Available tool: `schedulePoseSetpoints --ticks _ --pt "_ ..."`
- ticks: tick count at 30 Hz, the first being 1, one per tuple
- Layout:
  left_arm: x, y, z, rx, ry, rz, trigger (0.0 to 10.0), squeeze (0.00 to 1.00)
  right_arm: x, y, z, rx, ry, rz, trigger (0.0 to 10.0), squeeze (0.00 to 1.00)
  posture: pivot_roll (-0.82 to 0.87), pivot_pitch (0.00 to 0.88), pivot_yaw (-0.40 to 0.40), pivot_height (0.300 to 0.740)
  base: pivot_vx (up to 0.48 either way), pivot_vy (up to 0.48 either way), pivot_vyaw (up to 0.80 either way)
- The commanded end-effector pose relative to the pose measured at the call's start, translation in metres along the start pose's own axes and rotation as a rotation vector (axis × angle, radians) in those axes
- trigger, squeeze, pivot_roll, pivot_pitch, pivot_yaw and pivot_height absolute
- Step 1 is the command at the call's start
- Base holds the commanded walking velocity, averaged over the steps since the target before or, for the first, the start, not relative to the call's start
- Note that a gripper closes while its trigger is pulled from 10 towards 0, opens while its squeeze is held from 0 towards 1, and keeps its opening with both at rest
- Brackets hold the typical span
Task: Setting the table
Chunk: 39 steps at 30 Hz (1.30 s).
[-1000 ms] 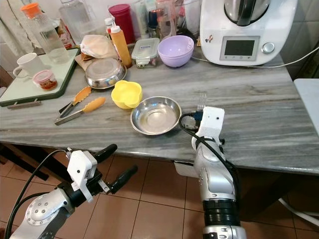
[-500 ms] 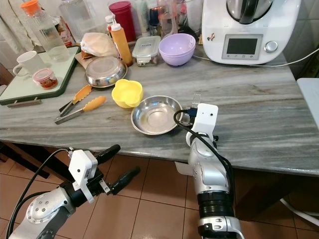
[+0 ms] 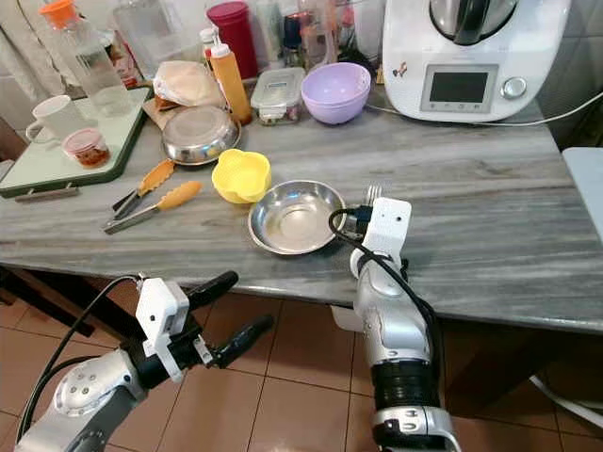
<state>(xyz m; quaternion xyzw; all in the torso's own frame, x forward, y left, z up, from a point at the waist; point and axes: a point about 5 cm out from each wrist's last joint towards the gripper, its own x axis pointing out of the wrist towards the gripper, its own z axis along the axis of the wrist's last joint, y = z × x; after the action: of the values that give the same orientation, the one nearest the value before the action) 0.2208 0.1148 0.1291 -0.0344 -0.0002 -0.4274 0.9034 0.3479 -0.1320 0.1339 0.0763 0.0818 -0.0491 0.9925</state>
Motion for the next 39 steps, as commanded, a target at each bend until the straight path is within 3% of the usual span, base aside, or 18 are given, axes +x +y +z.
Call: schedulePoseSetpoints --ticks 1,17,25,36,39 --pt "-0.004 0.001 0.002 0.008 0.009 0.006 10.0 0.0 0.0 0.005 -0.008 0.004 0.036 0.009 10.0 1.0 -0.22 0.132 0.156 0.74 0.0 0.0 0.0" --pt "-0.004 0.002 0.001 0.012 0.015 0.02 10.0 0.0 -0.002 0.004 0.0 -0.04 -0.007 0.045 10.0 1.0 -0.23 0.129 0.162 0.74 0.0 0.0 0.0" --pt "-0.004 0.003 0.001 0.01 0.012 0.03 10.0 0.0 -0.013 0.001 0.016 -0.135 -0.127 0.065 10.0 1.0 -0.23 0.128 0.16 0.74 0.0 0.0 0.0" --pt "-0.003 0.005 0.0 0.013 0.011 0.036 10.0 0.0 -0.032 -0.016 0.02 -0.219 -0.189 0.03 10.0 1.0 -0.24 0.121 0.158 0.74 0.0 0.0 0.0" --pt "-0.002 0.006 0.0 0.015 0.01 0.04 10.0 0.0 -0.04 -0.016 0.024 -0.286 -0.245 0.052 10.0 1.0 -0.24 0.117 0.156 0.74 0.0 0.0 0.0"
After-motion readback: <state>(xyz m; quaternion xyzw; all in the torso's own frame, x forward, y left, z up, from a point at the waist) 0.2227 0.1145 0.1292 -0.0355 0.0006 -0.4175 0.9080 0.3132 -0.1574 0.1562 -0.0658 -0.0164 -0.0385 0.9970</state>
